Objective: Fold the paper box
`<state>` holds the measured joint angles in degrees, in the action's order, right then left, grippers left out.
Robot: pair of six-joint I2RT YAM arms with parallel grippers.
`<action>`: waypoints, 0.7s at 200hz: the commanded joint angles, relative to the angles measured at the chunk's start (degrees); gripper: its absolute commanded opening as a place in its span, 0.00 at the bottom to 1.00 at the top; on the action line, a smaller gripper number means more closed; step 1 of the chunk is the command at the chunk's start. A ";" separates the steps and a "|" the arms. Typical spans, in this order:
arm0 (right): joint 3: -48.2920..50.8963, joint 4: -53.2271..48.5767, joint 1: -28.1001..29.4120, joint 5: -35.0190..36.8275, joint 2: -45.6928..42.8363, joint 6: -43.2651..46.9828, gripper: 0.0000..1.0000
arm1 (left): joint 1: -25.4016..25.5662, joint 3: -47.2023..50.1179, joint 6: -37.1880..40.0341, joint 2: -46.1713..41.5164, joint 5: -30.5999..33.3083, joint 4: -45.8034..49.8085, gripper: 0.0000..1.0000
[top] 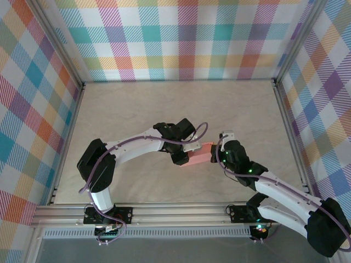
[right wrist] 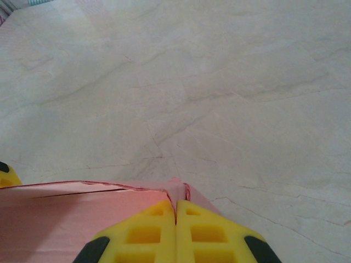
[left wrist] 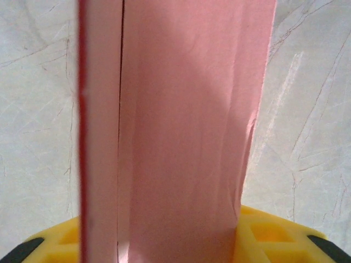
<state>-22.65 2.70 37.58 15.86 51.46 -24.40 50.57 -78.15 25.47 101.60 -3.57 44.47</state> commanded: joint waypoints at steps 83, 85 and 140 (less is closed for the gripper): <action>4.13 -0.85 0.19 4.59 0.89 2.88 0.00 | 0.32 2.16 -3.57 -3.05 4.81 -2.90 0.62; 4.12 -0.85 0.18 4.72 0.85 2.98 0.00 | 0.37 2.18 -3.58 -3.18 4.80 -2.83 0.62; 1.36 -4.35 1.56 7.28 0.39 4.19 0.00 | 0.80 4.65 -5.62 -8.21 3.06 -6.52 0.85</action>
<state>-20.36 4.80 38.09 21.50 51.57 -21.52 50.89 -75.53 21.54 98.15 0.56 40.42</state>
